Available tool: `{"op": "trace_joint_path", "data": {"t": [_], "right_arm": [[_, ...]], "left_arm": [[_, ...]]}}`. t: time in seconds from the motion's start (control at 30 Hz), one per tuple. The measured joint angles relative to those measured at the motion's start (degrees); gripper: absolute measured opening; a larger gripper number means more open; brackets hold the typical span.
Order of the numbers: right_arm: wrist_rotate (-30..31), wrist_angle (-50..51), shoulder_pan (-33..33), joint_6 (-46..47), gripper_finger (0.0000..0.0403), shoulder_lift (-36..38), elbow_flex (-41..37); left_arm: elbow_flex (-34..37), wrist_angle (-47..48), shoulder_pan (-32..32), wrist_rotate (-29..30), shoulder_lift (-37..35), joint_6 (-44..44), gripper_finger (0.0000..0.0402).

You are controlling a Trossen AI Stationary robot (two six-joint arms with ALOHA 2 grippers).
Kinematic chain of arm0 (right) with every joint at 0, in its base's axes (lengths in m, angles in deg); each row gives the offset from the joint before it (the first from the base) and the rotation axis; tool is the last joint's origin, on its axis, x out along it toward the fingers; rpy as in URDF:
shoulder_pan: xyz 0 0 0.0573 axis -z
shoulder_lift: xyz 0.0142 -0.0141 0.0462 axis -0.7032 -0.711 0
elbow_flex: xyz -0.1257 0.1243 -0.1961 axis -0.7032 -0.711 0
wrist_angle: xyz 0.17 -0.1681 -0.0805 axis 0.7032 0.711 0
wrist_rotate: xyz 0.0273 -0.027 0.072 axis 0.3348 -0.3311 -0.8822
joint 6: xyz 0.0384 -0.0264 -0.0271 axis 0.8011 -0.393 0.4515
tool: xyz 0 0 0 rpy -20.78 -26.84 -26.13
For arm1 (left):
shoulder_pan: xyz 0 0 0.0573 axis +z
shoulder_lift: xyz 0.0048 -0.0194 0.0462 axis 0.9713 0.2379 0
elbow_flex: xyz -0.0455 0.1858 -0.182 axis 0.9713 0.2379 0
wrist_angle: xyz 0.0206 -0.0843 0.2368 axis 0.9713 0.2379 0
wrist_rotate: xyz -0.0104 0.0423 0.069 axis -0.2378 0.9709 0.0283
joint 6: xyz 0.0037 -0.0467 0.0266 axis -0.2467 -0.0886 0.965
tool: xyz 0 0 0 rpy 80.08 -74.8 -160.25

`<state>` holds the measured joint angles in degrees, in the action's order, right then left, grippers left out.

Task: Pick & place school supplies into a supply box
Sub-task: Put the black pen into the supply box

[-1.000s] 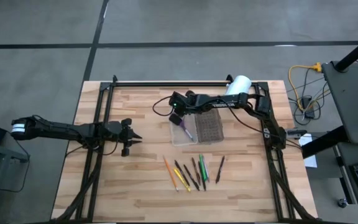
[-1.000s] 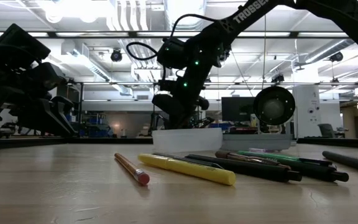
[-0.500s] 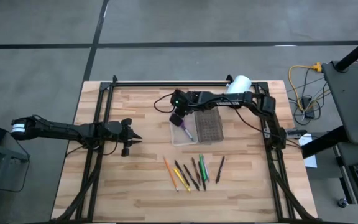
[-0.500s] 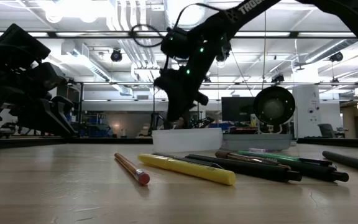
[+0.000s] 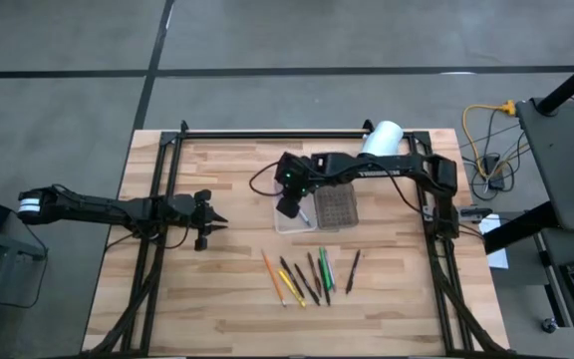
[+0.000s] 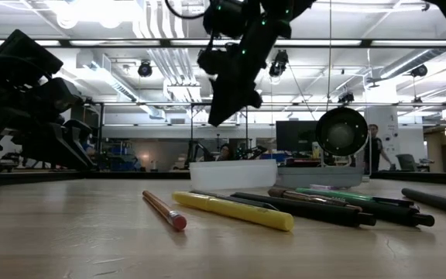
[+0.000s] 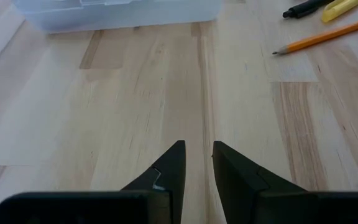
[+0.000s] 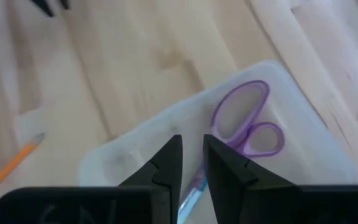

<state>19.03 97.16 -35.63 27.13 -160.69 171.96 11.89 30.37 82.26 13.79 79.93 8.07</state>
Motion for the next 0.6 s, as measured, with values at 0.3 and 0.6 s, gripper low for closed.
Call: {"op": "trace_joint_path", "data": {"t": [0.3,0.6], "right_arm": [[-0.05,2.79,-3.85,2.59,0.0057,2.68,0.00],[-0.13,7.36,-7.91,9.33,0.0057,4.28,0.00]], "left_arm": [[0.00,0.06,0.02,0.02,0.00,0.00,0.0066],[0.00,0.00,0.02,0.02,0.00,0.00,0.0066]]}}
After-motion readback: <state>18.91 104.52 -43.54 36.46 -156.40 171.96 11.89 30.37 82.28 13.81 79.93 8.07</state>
